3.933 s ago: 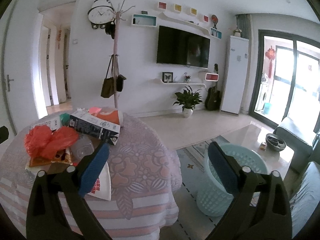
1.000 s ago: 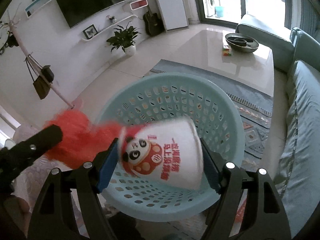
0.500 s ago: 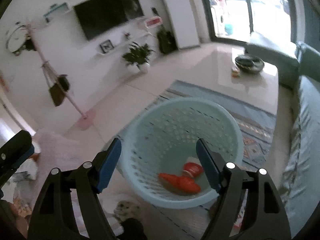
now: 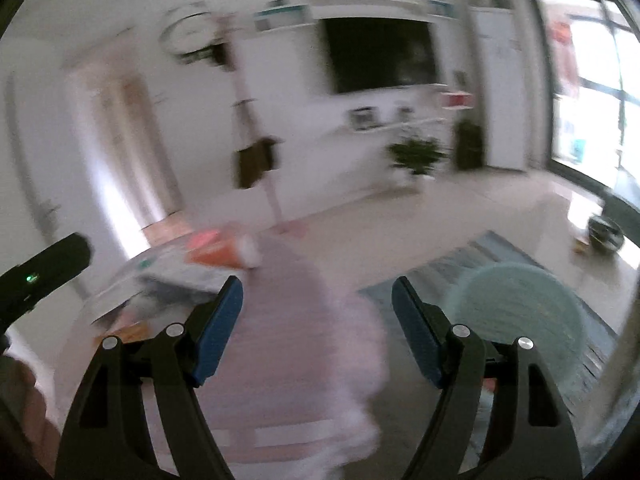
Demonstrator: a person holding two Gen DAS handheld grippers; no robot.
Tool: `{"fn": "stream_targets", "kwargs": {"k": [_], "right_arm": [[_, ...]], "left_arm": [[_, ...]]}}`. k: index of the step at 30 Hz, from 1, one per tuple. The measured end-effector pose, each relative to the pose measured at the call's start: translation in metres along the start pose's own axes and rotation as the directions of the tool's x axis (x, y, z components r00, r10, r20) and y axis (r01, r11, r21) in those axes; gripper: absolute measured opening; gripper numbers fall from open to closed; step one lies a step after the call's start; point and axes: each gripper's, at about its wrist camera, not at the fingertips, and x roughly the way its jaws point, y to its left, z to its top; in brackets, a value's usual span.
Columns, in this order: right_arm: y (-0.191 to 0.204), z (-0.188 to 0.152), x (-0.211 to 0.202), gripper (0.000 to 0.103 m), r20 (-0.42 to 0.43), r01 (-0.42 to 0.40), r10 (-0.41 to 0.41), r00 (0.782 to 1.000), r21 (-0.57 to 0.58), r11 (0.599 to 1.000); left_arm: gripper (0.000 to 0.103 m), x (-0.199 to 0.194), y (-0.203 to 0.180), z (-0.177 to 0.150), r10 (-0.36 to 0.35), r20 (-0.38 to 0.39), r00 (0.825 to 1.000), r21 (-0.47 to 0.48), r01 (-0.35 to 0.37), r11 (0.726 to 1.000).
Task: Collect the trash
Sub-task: 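Grasp the white milk carton with the left tool while the right tool grasps another carton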
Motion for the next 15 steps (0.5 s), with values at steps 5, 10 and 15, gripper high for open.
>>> {"fn": "stream_targets", "kwargs": {"k": [5, 10, 15], "right_arm": [[0.080, -0.021, 0.013, 0.069, -0.062, -0.142, 0.135, 0.989, -0.121, 0.982], [0.127, -0.027, 0.029, 0.056, -0.111, -0.196, 0.176, 0.978, -0.210, 0.958], [0.129, -0.011, 0.058, 0.056, -0.147, -0.212, 0.179, 0.973, -0.255, 0.943]], "left_arm": [[0.078, -0.031, 0.083, -0.007, 0.146, -0.018, 0.989, -0.093, -0.147, 0.985], [0.079, -0.045, 0.159, -0.002, 0.237, -0.059, 0.970, -0.151, -0.243, 0.958], [0.088, -0.021, 0.216, -0.004, 0.240, -0.133, 0.961, -0.083, -0.253, 0.964]]}}
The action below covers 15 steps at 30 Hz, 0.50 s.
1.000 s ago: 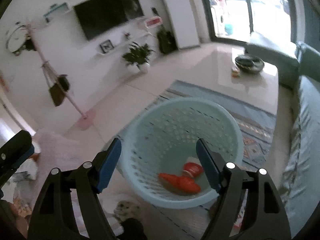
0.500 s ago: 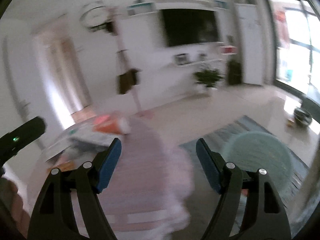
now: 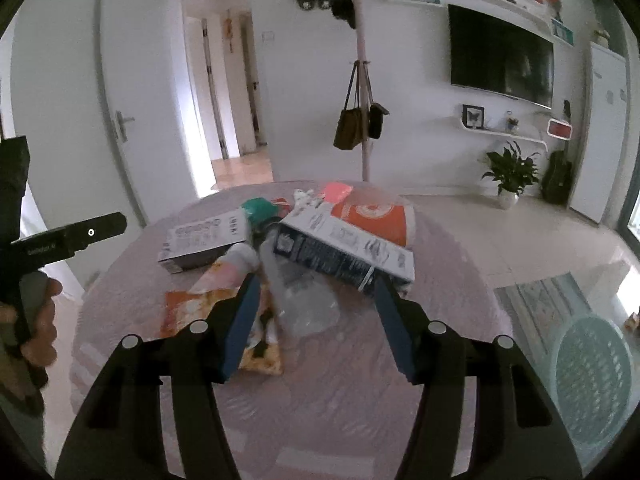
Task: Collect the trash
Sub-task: 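Grasp the white milk carton with the left tool while the right tool grasps another carton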
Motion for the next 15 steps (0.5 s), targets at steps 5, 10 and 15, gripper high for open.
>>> {"fn": "stream_targets", "kwargs": {"k": [5, 10, 15], "right_arm": [[-0.025, 0.021, 0.029, 0.062, -0.027, -0.050, 0.050, 0.998, 0.017, 0.999], [-0.057, 0.030, 0.051, 0.067, -0.060, -0.123, 0.126, 0.990, 0.055, 0.991], [-0.092, 0.040, 0.094, 0.073, -0.138, -0.220, 0.241, 0.961, 0.151, 0.964]], "left_arm": [[0.091, 0.050, 0.019, 0.012, -0.051, -0.089, 0.995, 0.075, 0.058, 0.996], [0.092, 0.084, 0.025, 0.000, -0.130, -0.110, 0.985, 0.159, 0.147, 0.976], [0.092, 0.112, 0.025, 0.002, -0.163, -0.196, 0.967, 0.171, 0.198, 0.965]]}}
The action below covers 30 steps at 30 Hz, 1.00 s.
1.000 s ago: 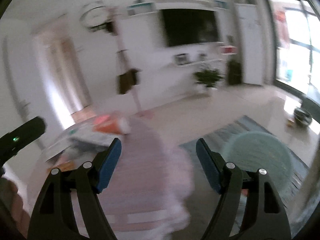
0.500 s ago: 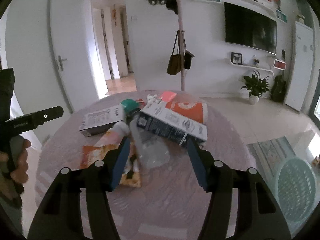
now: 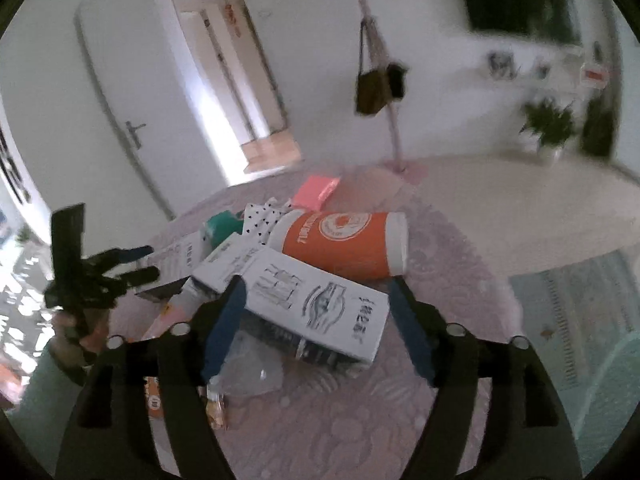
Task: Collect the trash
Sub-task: 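Grasp the white milk carton with the left tool while the right tool grasps another carton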
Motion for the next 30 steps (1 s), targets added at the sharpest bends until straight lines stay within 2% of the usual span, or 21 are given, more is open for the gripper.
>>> {"fn": "stream_targets", "kwargs": {"k": [3, 8, 11, 16, 19, 20, 22, 24, 26, 28, 30], "right_arm": [[-0.024, 0.006, 0.024, 0.076, -0.069, -0.072, 0.076, 0.995, 0.069, 0.995], [-0.040, 0.004, 0.043, 0.076, -0.115, -0.181, 0.196, 0.974, 0.132, 0.975], [-0.035, -0.003, 0.035, 0.076, -0.122, -0.217, 0.232, 0.965, 0.123, 0.968], [-0.004, -0.024, 0.011, 0.076, -0.131, -0.276, 0.280, 0.951, 0.051, 0.960], [0.023, -0.036, -0.001, 0.076, -0.147, -0.290, 0.281, 0.948, -0.040, 0.956], [0.031, -0.037, -0.003, 0.076, -0.145, -0.277, 0.265, 0.953, -0.070, 0.958], [0.047, -0.035, -0.004, 0.083, -0.124, -0.205, 0.188, 0.974, -0.143, 0.968], [0.057, -0.034, -0.003, 0.084, -0.112, -0.179, 0.161, 0.981, -0.177, 0.968], [0.064, -0.032, 0.002, 0.084, -0.104, -0.153, 0.135, 0.985, -0.194, 0.969], [0.067, -0.032, 0.008, 0.084, -0.107, -0.129, 0.111, 0.988, -0.180, 0.975], [0.063, -0.031, 0.013, 0.084, -0.091, -0.113, 0.099, 0.991, -0.162, 0.980]], "left_arm": [[0.093, 0.008, -0.002, 0.001, -0.001, -0.021, 1.000, 0.024, 0.001, 1.000], [0.094, 0.017, -0.003, -0.006, -0.033, -0.055, 0.998, 0.007, 0.034, 0.999], [0.089, 0.015, -0.013, -0.013, -0.053, -0.084, 0.995, 0.028, 0.056, 0.998], [0.088, 0.008, -0.028, -0.018, 0.010, -0.097, 0.995, 0.065, -0.003, 0.998], [0.085, 0.012, -0.030, -0.013, 0.035, -0.108, 0.994, 0.045, -0.031, 0.999], [0.083, 0.015, -0.030, -0.011, 0.045, -0.113, 0.993, 0.041, -0.041, 0.998], [0.075, 0.023, -0.030, -0.006, 0.061, -0.135, 0.989, 0.027, -0.058, 0.998], [0.068, 0.030, -0.028, -0.005, 0.069, -0.149, 0.986, 0.014, -0.067, 0.998], [0.066, 0.031, -0.027, -0.008, 0.073, -0.149, 0.986, -0.007, -0.075, 0.997], [0.058, 0.029, -0.027, -0.008, 0.076, -0.139, 0.987, -0.019, -0.079, 0.997], [0.055, 0.023, -0.025, -0.011, 0.073, -0.132, 0.989, -0.039, -0.078, 0.996]]}}
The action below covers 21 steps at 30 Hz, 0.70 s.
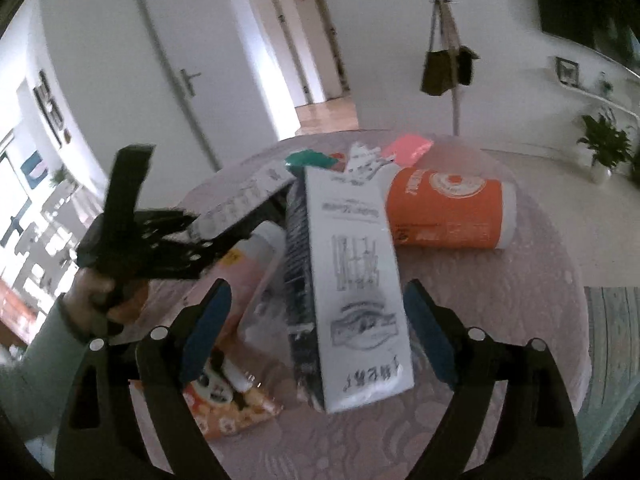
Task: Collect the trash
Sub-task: 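Grasp the white milk carton with the left tool while the right tool grasps another carton, then carry both cartons to the blue basket and open both tools to drop them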
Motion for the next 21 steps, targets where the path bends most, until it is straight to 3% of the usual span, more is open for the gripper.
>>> {"fn": "stream_targets", "kwargs": {"k": [6, 8, 9, 10, 14, 21], "right_arm": [[-0.021, 0.000, 0.015, 0.083, -0.009, -0.063, 0.065, 0.998, 0.118, 0.991], [-0.026, 0.000, 0.019, 0.075, -0.011, -0.081, 0.084, 0.996, 0.152, 0.985], [-0.027, 0.001, 0.021, 0.062, -0.012, -0.091, 0.094, 0.995, 0.164, 0.982], [-0.030, 0.000, 0.021, 0.063, -0.014, -0.092, 0.096, 0.995, 0.177, 0.980], [-0.028, -0.003, 0.008, 0.062, 0.033, -0.064, 0.059, 0.998, 0.178, 0.982], [-0.022, -0.006, -0.054, 0.062, 0.158, -0.008, -0.019, 0.987, 0.167, 0.986]], "left_arm": [[0.053, -0.023, 0.010, -0.012, -0.037, 0.053, 0.998, -0.064, 0.040, 0.997], [0.053, -0.031, 0.009, -0.016, -0.041, 0.072, 0.997, -0.070, 0.047, 0.996], [0.053, -0.036, 0.008, -0.018, -0.039, 0.085, 0.996, -0.074, 0.045, 0.996], [0.053, -0.041, 0.008, -0.020, -0.042, 0.096, 0.995, -0.079, 0.050, 0.996], [0.053, -0.060, -0.002, -0.022, -0.045, 0.144, 0.989, -0.074, 0.056, 0.996], [0.053, -0.104, -0.050, -0.015, -0.090, 0.241, 0.966, -0.015, 0.096, 0.995]]}}
